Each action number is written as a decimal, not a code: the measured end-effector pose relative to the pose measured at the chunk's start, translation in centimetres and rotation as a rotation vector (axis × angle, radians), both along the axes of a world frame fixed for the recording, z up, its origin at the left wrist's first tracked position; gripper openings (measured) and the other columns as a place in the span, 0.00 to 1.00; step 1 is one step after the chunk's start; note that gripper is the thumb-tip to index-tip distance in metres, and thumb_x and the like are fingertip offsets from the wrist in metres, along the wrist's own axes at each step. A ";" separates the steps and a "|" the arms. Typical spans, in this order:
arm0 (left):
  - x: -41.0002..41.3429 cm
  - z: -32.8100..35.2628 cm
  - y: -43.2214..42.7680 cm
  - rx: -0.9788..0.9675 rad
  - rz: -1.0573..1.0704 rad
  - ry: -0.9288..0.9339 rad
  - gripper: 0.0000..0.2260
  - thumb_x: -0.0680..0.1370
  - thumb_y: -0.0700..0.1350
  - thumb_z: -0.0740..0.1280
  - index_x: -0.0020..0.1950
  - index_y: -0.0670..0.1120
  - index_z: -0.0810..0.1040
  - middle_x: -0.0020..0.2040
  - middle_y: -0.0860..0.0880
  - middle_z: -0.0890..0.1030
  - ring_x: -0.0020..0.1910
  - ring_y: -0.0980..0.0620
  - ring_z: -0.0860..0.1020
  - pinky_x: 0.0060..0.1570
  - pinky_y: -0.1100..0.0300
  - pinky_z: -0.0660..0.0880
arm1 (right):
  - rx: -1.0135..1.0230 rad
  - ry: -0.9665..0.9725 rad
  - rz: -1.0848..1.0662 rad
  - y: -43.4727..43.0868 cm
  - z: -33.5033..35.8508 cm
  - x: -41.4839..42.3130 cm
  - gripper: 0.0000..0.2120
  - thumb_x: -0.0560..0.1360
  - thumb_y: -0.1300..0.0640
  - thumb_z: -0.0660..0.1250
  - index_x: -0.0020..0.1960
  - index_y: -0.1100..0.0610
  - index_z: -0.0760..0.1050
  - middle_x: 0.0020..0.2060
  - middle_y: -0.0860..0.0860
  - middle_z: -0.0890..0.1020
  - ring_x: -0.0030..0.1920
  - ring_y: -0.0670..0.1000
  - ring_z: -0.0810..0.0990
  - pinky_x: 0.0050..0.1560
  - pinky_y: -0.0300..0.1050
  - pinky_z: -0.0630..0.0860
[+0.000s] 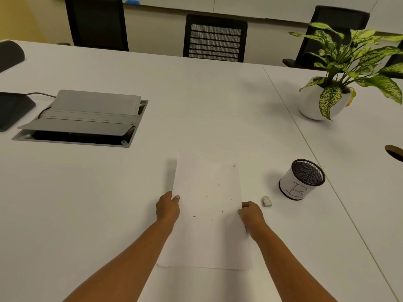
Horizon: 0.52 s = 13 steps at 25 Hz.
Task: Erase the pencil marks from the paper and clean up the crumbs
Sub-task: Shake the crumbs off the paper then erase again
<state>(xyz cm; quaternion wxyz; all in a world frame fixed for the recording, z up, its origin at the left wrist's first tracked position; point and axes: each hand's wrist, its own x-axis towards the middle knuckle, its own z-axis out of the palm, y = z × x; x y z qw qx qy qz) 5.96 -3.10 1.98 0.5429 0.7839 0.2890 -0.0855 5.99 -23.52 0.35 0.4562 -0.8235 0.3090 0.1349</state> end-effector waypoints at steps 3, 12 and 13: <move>-0.8 0.6 0.1 -0.075 -0.008 -0.066 0.18 0.81 0.41 0.56 0.71 0.38 0.63 0.70 0.41 0.67 0.68 0.43 0.66 0.64 0.55 0.63 | 0.088 -0.039 -0.018 -0.1 0.8 -0.9 0.06 0.74 0.66 0.58 0.49 0.61 0.71 0.47 0.58 0.77 0.45 0.56 0.75 0.38 0.44 0.73; -4.8 4.2 -0.5 -0.243 0.006 -0.278 0.19 0.81 0.44 0.56 0.72 0.40 0.62 0.65 0.49 0.69 0.69 0.47 0.65 0.64 0.59 0.61 | 0.342 -0.321 -0.017 -0.5 4.1 -5.8 0.12 0.76 0.63 0.60 0.58 0.55 0.67 0.52 0.55 0.79 0.52 0.57 0.78 0.53 0.55 0.76; -5.3 4.7 -0.6 -0.257 -0.006 -0.311 0.19 0.81 0.43 0.56 0.72 0.40 0.62 0.66 0.49 0.69 0.68 0.47 0.66 0.64 0.59 0.62 | 0.354 -0.360 -0.008 -0.5 4.7 -6.3 0.11 0.76 0.63 0.59 0.58 0.56 0.68 0.50 0.55 0.81 0.50 0.57 0.79 0.52 0.55 0.76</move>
